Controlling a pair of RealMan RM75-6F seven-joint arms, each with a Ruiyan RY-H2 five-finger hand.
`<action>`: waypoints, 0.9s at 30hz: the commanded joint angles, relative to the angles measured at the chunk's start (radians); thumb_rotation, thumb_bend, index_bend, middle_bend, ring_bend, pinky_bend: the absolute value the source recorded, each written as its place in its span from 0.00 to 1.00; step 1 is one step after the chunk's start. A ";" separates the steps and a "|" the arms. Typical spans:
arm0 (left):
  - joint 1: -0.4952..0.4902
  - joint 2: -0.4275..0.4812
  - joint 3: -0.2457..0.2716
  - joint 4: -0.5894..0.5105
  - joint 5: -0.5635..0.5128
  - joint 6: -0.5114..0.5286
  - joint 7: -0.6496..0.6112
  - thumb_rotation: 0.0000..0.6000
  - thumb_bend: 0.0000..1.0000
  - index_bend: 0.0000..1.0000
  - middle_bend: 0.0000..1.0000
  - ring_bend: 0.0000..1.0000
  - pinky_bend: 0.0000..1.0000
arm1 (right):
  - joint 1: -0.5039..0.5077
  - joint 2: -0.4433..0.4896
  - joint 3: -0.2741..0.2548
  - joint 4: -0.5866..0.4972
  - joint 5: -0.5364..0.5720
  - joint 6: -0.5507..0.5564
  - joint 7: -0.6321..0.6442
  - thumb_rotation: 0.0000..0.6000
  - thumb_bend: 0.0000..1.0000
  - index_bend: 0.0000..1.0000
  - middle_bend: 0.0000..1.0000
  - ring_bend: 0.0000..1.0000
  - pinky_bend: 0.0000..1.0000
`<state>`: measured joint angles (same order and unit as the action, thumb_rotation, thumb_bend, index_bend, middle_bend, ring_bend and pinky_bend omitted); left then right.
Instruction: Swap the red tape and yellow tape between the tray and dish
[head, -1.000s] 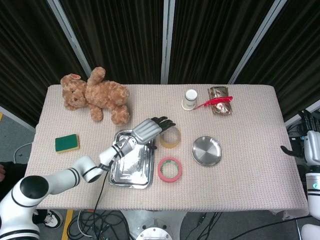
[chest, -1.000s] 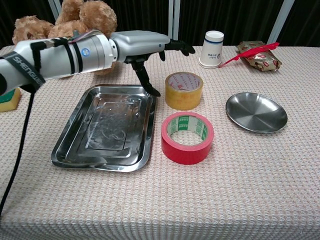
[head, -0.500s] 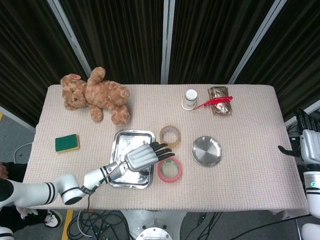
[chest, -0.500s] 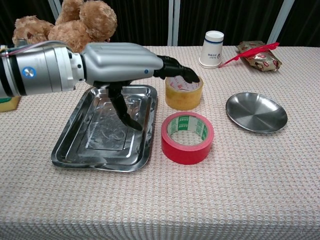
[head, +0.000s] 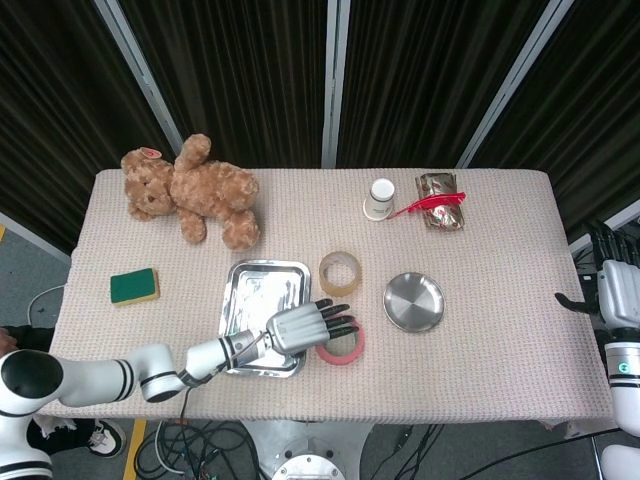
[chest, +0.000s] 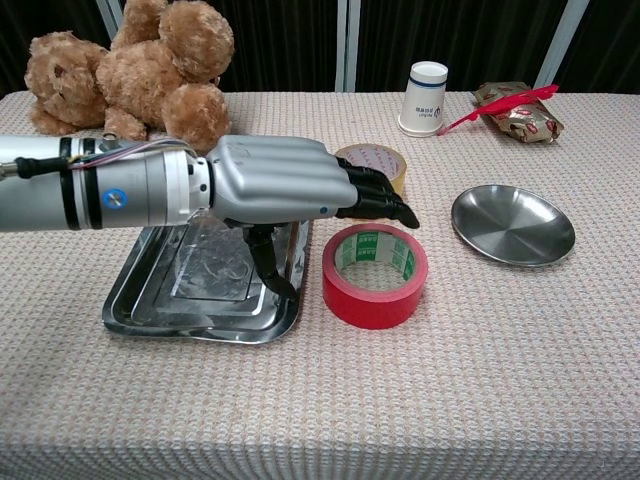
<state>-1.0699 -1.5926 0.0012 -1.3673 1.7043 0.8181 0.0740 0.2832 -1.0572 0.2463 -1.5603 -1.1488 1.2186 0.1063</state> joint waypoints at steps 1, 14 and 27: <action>-0.030 -0.008 0.000 0.010 0.000 -0.043 -0.003 1.00 0.08 0.07 0.07 0.04 0.20 | -0.001 -0.001 -0.001 0.004 0.001 -0.003 0.004 1.00 0.04 0.00 0.00 0.00 0.00; -0.114 0.001 -0.040 0.035 -0.001 -0.084 -0.043 1.00 0.08 0.07 0.07 0.04 0.20 | -0.005 -0.014 0.000 0.036 -0.002 -0.011 0.034 1.00 0.04 0.00 0.00 0.00 0.00; -0.149 -0.014 -0.010 0.029 -0.009 -0.145 -0.019 1.00 0.08 0.07 0.08 0.04 0.20 | -0.009 -0.017 -0.001 0.046 -0.004 -0.019 0.047 1.00 0.04 0.00 0.00 0.00 0.00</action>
<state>-1.2179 -1.6059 -0.0096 -1.3382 1.6966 0.6741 0.0543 0.2741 -1.0744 0.2450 -1.5142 -1.1529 1.1998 0.1527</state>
